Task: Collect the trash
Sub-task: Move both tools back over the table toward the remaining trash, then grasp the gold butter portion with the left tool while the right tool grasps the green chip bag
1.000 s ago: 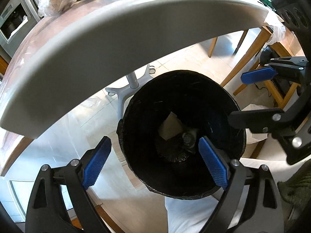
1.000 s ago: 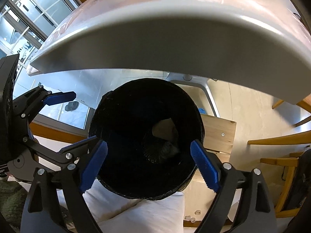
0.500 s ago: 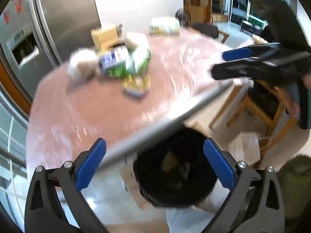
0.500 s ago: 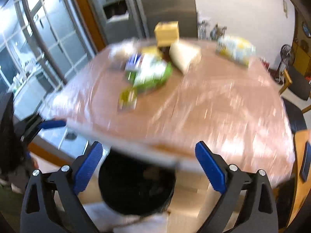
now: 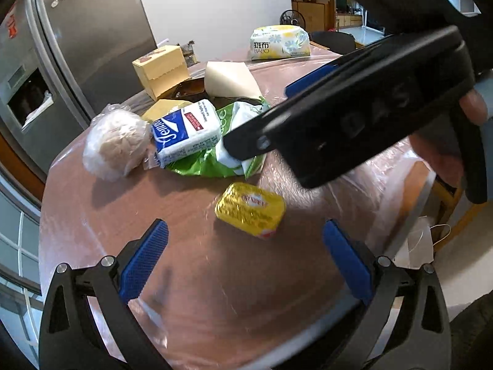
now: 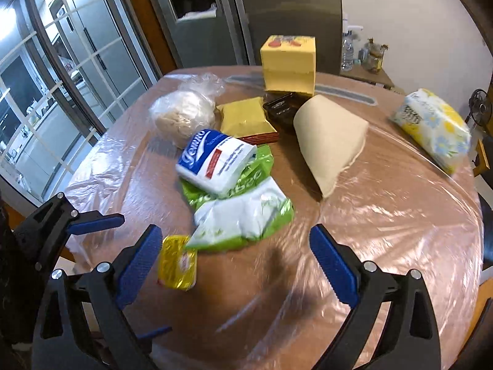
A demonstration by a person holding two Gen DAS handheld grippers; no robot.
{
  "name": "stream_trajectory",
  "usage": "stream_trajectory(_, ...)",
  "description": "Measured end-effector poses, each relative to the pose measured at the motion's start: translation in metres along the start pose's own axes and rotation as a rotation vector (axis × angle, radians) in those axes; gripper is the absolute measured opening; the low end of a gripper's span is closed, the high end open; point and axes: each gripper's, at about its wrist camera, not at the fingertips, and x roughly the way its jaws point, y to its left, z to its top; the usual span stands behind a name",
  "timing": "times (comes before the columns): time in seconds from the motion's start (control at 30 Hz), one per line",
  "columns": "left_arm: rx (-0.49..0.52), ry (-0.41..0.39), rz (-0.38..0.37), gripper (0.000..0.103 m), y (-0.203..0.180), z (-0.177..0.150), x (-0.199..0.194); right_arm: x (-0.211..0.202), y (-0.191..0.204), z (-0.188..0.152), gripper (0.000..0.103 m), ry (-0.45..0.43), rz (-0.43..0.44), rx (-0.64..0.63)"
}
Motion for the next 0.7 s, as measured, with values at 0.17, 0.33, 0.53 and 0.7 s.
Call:
stream_trajectory(0.17,0.014,0.021,-0.028,0.101,0.004,0.006,0.013,0.018,0.000,0.007,0.094,0.049,-0.001,-0.032)
stream_trajectory(0.33,0.011,0.047,-0.062,0.099,0.006,0.011,0.025,0.028,0.004,0.011,0.095,0.090,-0.009,-0.095)
stream_trajectory(0.53,-0.022,0.078,-0.129,0.082,0.014,0.013,0.031,0.034,0.006,0.011,0.082,0.121,-0.016,-0.163)
stream_trajectory(0.7,-0.025,0.075,-0.147,0.057,0.017,0.016,0.031,0.027,-0.002,0.009,0.078,0.112,0.020,-0.148)
